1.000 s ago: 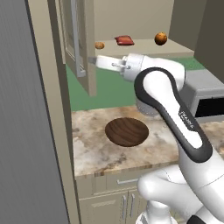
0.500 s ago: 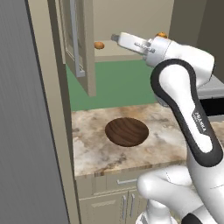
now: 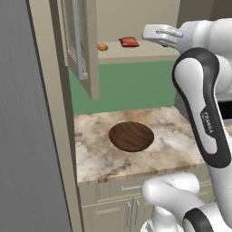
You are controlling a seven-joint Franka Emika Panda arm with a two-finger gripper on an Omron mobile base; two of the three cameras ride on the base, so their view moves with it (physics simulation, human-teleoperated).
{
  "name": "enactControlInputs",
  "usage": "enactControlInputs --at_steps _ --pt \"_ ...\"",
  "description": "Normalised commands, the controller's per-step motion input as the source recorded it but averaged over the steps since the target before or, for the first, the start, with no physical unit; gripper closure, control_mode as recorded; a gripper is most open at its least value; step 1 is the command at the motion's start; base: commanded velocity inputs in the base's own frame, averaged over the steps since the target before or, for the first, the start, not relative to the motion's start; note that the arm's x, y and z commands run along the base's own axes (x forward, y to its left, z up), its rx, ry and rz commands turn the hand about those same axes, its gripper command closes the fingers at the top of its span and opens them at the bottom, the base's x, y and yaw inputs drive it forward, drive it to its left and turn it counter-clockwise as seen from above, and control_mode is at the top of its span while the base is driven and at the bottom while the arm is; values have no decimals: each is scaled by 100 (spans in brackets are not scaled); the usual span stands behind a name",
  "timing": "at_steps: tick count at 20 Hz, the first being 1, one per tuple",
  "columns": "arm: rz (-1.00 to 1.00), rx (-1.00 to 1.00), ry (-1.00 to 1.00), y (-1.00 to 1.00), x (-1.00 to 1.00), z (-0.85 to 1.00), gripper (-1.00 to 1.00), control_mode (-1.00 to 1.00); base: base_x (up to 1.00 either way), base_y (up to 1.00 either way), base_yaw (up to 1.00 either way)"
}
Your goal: Open the cabinet. Pick the tangerine and orange from the cabinet and place them into the bowl. Then close the cabinet.
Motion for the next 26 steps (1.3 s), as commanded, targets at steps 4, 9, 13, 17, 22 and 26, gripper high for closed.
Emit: enactControlInputs --at_steps 4,9,13,17,22,26 --pt "-2 -37 19 -13 1 -61 -100 -100 0 0 0" --pt "0 -6 0 0 2 -23 -100 -100 0 0 0" --pt "0 0 -2 0 26 -4 -100 -100 0 0 0" --pt "0 0 -1 0 42 -8 -100 -100 0 0 0" --pt "0 0 -3 2 60 -14 -100 -100 0 0 0" --pt "0 0 0 7 75 -11 -100 -100 0 0 0"
